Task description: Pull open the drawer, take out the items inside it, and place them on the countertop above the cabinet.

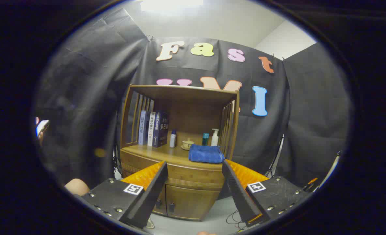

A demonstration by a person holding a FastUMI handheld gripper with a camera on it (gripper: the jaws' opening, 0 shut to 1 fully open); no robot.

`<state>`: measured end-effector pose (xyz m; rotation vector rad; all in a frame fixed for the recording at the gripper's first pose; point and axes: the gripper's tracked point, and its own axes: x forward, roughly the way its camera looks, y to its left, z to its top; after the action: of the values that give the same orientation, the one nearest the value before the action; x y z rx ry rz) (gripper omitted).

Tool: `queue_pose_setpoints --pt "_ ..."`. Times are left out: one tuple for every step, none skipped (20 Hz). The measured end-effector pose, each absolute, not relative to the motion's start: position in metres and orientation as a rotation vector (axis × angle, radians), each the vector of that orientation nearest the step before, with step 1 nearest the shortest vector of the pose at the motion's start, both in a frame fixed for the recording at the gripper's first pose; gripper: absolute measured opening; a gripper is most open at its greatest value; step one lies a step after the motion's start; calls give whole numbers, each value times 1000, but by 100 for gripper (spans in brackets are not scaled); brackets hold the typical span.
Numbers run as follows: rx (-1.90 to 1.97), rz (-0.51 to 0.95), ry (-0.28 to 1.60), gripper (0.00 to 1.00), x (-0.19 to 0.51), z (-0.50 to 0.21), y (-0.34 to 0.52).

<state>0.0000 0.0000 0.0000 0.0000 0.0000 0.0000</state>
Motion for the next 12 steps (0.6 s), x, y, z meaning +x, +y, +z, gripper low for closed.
queue_pose_setpoints --pt "16 4 6 100 0 -2 0" --pt "30 4 12 100 1 -6 0" --pt "40 2 19 100 1 -8 0" --pt "51 3 21 100 2 -9 0" --pt "60 6 22 100 3 -9 0" --pt "66 4 21 100 5 -10 1" --pt "65 4 23 100 7 -10 1" --pt "60 2 24 100 8 -12 1" --pt "55 1 26 100 9 -13 2" --pt "53 3 28 100 10 -15 3" --pt "50 6 31 100 11 -16 5" --pt "46 7 33 100 12 -17 7"
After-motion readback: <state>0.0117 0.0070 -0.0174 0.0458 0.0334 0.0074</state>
